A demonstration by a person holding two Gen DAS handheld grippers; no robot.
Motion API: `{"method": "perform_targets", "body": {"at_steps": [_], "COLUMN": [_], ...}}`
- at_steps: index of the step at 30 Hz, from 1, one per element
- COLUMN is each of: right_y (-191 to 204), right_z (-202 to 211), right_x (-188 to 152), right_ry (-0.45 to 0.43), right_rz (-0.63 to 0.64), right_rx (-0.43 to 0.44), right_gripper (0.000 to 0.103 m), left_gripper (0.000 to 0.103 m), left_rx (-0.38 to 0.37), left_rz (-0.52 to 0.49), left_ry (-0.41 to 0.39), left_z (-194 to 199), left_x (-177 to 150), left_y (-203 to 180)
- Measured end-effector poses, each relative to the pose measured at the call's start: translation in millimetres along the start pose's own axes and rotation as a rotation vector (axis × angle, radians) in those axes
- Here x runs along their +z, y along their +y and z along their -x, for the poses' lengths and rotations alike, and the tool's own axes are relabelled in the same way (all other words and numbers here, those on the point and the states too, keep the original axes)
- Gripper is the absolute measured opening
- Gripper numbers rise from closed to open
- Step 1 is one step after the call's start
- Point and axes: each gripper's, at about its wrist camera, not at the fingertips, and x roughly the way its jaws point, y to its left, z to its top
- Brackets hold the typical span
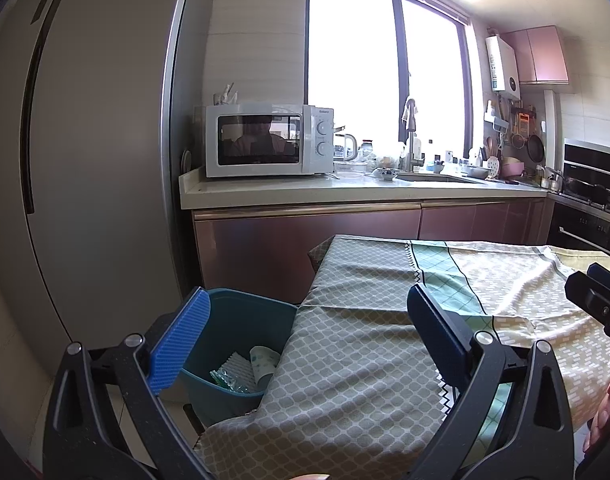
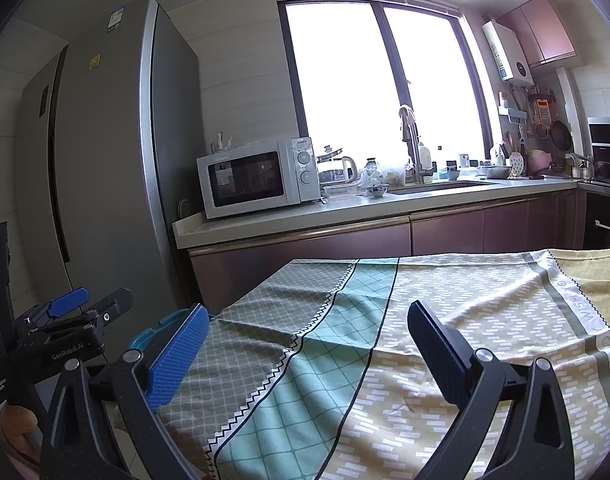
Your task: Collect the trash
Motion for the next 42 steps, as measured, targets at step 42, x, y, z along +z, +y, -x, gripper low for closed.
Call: {"method": "perform_targets", "body": {"at_steps": [42], "right_y": [-1.9], "right_z": [-1.7], "right_x": [-2.0], "right_ry": [0.003], "right_rz": [-0.005], "right_rx": [0.001], "right_gripper": [0.096], "left_gripper": [0.097], "left_rx": [0.015], "left_rz": [0.004], "left_ry": [-0.004], "left_z": [0.1], "left_x": [1.3], "left_y": [0.5]}}
